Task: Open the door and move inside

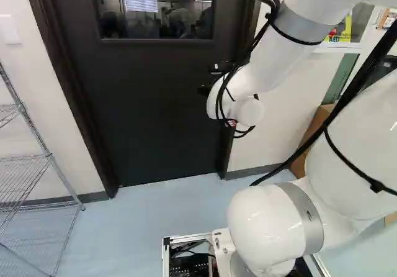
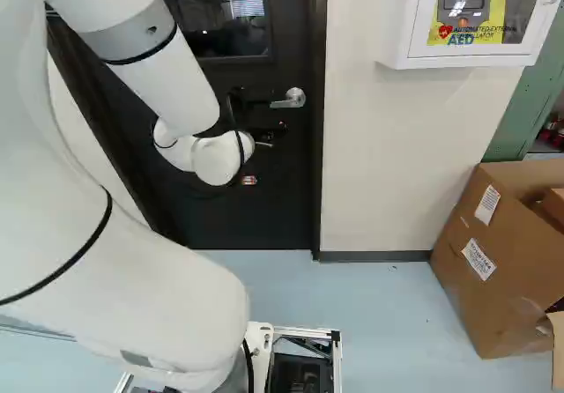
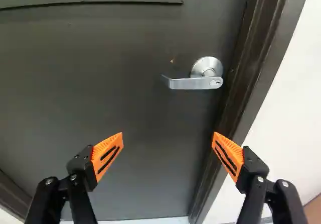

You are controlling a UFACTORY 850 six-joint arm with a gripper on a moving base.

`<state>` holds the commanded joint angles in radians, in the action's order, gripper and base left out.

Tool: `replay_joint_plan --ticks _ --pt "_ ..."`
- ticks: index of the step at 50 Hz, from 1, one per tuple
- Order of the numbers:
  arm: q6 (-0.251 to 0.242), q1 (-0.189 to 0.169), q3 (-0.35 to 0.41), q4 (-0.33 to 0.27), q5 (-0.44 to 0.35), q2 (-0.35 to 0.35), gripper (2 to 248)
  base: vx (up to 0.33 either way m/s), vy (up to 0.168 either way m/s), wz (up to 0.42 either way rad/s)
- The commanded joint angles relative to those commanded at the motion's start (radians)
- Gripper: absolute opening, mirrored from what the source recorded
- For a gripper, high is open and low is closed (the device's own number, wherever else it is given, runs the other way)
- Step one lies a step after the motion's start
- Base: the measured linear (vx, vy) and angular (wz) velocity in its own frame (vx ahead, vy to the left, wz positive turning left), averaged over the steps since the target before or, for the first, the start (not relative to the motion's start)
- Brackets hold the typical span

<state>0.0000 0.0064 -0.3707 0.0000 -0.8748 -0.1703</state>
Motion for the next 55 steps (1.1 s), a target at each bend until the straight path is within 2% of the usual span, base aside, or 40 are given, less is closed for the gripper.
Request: replay_joint_plan --ticks 26,55 --pt "0.000 0.013 -0.081 0.000 -0.002 0.023 247 0.000 0.000 0.000" --pt "0.000 0.025 -0.201 0.000 -0.002 0.080 247 0.000 0.000 0.000"
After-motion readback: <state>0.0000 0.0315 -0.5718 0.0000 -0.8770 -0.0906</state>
